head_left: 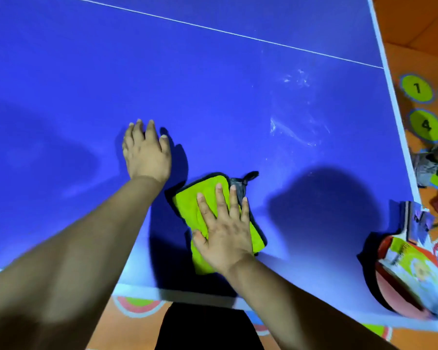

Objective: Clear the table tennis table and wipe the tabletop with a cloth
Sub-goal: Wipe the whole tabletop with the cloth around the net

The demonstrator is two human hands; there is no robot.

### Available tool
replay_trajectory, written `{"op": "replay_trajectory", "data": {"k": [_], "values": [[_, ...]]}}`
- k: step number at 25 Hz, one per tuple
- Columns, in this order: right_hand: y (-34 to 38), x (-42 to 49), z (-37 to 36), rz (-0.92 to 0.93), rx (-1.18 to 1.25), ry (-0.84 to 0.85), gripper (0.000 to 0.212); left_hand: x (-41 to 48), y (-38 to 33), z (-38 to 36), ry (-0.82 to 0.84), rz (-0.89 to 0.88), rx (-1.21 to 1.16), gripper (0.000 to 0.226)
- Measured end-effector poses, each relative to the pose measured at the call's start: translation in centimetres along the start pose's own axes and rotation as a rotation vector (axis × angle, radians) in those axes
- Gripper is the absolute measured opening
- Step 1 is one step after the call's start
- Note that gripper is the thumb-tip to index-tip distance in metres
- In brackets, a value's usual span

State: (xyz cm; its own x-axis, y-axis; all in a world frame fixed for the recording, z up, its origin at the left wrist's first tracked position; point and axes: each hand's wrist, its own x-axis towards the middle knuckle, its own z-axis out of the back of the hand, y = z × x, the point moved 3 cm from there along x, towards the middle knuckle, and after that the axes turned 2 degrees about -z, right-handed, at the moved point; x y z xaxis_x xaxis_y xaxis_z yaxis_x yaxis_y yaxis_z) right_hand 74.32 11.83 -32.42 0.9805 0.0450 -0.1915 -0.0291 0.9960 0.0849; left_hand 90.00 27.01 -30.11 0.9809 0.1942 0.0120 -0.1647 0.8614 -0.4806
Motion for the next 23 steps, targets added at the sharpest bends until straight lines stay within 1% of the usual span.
{"op": "replay_trajectory", "data": {"k": [2,5,7,10,13,16,19,23], "values": [[0.6,-3.8,-0.3,0.051,0.018,0.015,0.078,-4.3,0.3,0.4,0.015,-0.008,-0.017,0.047],[-0.4,-7.5,-0.6,0.179,-0.003,0.085,0.083,-7.6,0.4,0.5,0.058,0.025,-0.056,0.047],[-2.8,-8.6,-0.4,0.263,-0.036,0.113,0.084,-8.0,-0.4,0.5,0.071,0.035,-0.084,0.047],[-6.2,-7.5,0.3,0.312,-0.038,0.105,0.083,-7.0,-2.1,-0.2,0.092,0.027,-0.077,0.049],[-7.7,-4.1,0.8,0.340,-0.016,0.103,0.081,-5.3,-4.3,-1.7,0.116,0.024,-0.089,0.049],[-9.6,1.4,1.6,0.336,0.014,0.084,0.080,-2.8,-7.3,-3.7,0.114,0.016,-0.134,0.048],[-12.1,8.3,2.8,0.339,0.000,0.058,0.075,0.3,-10.4,-5.7,0.080,0.006,-0.161,0.047],[-14.5,17.4,4.4,0.341,-0.030,0.047,0.074,4.8,-12.3,-7.6,0.010,0.074,-0.159,0.048]]}}
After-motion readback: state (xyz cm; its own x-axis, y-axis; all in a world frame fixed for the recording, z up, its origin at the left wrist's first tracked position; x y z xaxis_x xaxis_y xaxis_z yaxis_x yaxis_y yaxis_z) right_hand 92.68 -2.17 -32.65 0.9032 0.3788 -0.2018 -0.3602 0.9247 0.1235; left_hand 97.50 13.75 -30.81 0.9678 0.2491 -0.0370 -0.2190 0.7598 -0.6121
